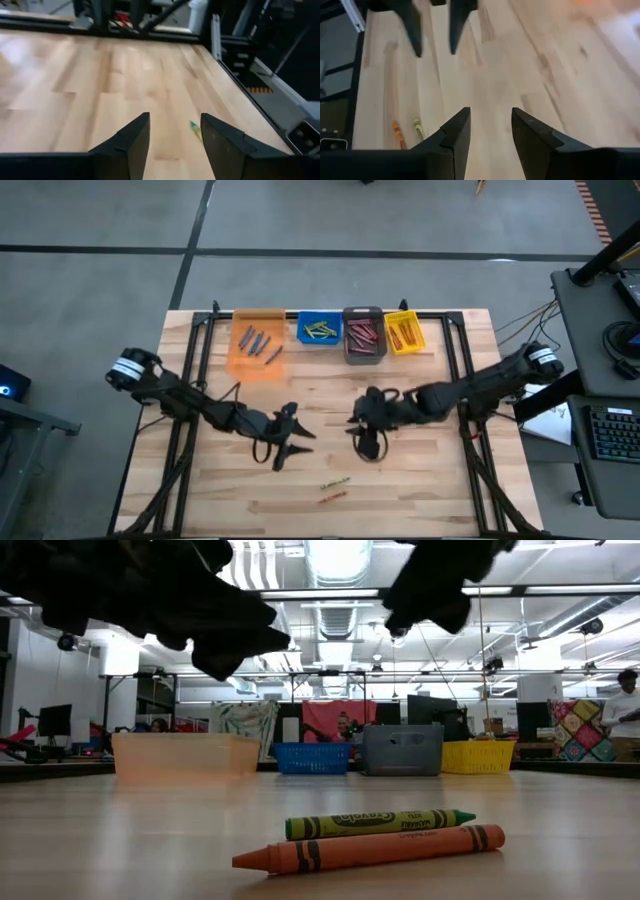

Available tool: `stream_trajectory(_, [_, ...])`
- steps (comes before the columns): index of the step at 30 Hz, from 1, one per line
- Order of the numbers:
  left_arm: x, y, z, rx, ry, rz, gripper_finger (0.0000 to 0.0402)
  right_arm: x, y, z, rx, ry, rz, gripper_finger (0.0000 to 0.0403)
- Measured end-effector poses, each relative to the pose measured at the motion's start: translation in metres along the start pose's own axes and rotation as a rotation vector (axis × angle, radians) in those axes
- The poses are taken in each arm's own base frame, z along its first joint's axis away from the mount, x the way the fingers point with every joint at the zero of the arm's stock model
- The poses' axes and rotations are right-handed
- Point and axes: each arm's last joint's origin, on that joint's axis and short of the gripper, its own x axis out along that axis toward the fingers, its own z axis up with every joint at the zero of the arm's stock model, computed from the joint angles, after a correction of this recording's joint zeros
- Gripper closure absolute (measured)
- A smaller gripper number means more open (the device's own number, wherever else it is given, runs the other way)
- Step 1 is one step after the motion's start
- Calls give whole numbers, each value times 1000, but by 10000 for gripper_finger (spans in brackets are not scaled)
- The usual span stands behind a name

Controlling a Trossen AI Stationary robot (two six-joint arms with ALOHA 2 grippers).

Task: Sort crayons
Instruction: Put the green crayon into the blue bin

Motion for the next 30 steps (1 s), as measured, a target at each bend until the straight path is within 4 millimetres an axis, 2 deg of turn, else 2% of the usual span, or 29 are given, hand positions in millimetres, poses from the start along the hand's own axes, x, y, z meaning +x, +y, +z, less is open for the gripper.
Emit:
stream_trajectory(5, [14,-23,-12,5,46,-54,208,4,24,-22,78,9,-21,271])
stream_trajectory(12, [45,-55,-33,71,91,-16,173,11,57,-45,117,25,4,271])
stream_trajectory(22, [75,-61,-51,71,114,62,168,35,92,-73,122,102,6,271])
stream_trajectory(30, [96,-66,-62,48,129,64,168,58,107,-85,88,121,-32,271])
